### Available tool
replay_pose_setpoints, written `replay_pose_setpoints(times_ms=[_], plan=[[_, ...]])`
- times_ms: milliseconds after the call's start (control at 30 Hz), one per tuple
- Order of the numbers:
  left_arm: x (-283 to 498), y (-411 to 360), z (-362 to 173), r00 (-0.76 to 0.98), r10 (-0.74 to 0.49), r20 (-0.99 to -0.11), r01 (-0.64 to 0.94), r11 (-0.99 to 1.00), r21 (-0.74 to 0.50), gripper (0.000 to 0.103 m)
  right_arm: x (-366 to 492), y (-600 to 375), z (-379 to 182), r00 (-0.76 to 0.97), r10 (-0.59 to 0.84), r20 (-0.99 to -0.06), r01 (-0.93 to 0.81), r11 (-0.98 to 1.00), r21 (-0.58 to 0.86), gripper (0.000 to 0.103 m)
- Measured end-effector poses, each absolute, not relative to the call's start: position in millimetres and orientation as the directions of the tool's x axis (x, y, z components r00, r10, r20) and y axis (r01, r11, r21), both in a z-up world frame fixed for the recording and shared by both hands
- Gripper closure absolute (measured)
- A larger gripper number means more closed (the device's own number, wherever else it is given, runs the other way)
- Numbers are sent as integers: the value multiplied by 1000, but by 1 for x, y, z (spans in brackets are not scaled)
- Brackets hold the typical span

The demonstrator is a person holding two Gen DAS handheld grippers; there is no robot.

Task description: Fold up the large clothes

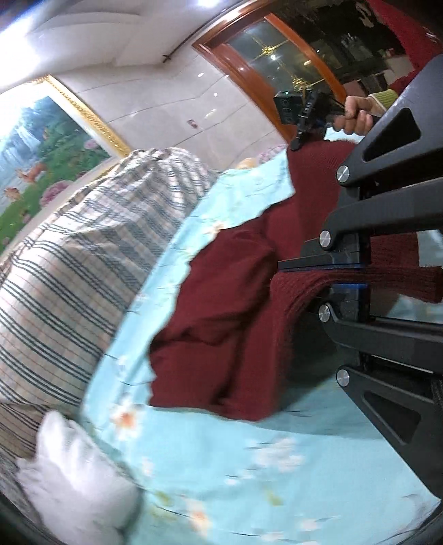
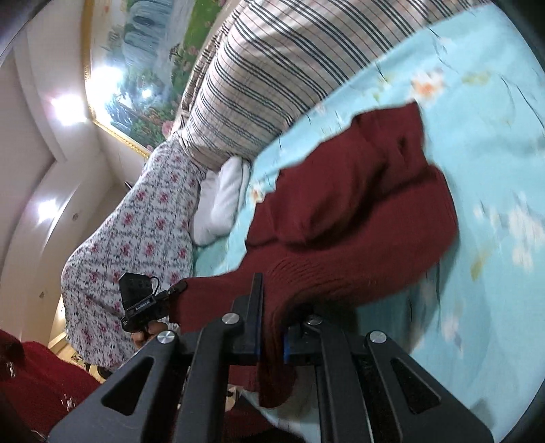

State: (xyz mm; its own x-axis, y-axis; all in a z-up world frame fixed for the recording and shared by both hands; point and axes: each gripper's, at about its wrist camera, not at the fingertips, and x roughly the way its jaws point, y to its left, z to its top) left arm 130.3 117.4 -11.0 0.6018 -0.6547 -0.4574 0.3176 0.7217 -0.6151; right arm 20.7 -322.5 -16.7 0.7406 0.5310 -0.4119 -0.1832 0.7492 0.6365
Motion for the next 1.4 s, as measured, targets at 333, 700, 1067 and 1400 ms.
replay_pose_setpoints(times_ms=[333,700,1067,1400], plan=[[272,109,-9,700,-523,-486,172,785,-596,100,163,-366,2,771,455,-446,-94,773,627,94],[395,118,-103,652,-454,-607,-12,795,-607,100,284,-417,-70,714,385,-585,132,746,652,94],[349,112,-86,611,-541,-578,77,768,-636,66,250,-417,-54,756,351,-553,117,758,641,74],[322,-15,-86,404,-638,-655,366,769,-524,63,236,-295,-52,587,384,-713,-152,917,369,64]])
